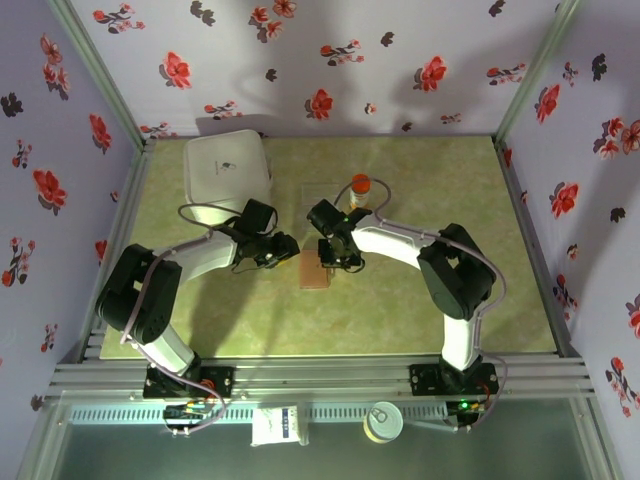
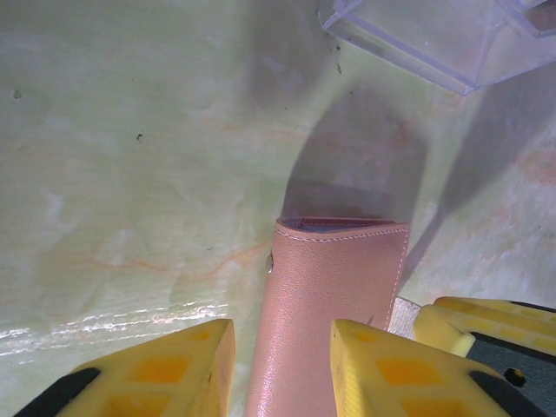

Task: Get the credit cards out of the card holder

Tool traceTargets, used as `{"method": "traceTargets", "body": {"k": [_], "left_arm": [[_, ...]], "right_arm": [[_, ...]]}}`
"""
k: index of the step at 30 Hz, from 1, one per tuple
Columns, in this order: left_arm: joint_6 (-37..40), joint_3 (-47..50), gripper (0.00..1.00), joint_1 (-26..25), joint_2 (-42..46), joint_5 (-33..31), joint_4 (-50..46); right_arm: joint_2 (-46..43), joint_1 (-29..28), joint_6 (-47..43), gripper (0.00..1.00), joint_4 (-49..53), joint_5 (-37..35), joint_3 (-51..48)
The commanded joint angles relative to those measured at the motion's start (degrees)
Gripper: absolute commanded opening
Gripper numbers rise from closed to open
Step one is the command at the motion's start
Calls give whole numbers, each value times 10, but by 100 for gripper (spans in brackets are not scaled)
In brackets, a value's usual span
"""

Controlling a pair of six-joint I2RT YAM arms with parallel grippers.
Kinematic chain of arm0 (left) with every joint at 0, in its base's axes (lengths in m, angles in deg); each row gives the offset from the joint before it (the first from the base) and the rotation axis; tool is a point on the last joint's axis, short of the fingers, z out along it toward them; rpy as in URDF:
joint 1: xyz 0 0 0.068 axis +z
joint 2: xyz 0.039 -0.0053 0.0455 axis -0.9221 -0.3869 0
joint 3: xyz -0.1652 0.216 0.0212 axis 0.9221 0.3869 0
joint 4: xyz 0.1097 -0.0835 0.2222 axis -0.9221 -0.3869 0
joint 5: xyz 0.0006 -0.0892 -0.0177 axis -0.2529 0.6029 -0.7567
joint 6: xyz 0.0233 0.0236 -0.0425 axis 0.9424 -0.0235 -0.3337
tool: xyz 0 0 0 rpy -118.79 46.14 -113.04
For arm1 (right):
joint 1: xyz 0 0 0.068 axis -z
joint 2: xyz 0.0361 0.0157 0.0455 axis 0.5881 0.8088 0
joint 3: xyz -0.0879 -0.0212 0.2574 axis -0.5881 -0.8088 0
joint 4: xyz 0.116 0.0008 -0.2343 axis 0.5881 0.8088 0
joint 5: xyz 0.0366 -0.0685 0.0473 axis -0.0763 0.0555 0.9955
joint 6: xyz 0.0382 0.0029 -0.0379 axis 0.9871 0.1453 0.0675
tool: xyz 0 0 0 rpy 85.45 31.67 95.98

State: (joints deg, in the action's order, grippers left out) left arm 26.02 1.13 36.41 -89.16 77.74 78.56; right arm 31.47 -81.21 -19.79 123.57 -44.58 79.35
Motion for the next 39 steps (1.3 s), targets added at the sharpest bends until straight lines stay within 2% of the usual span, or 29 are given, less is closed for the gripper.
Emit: {"method": "traceTargets", "body": {"k": [1,19,28,39], "left_arm": [[-3,4,34,3,5,-1,2],[-4,4,34,3,10,-2,-4],[4,-2,34,5,29,-11,-15],[13,-4,33,9,46,-12,-19]], "right_arm": [[13,5,15,20,-20,21,-11],[23,13,24,14,-60,44,-45],[-33,25,22,4,-63,28,-67],[-101,35,-15,4,0,20,-50]]}}
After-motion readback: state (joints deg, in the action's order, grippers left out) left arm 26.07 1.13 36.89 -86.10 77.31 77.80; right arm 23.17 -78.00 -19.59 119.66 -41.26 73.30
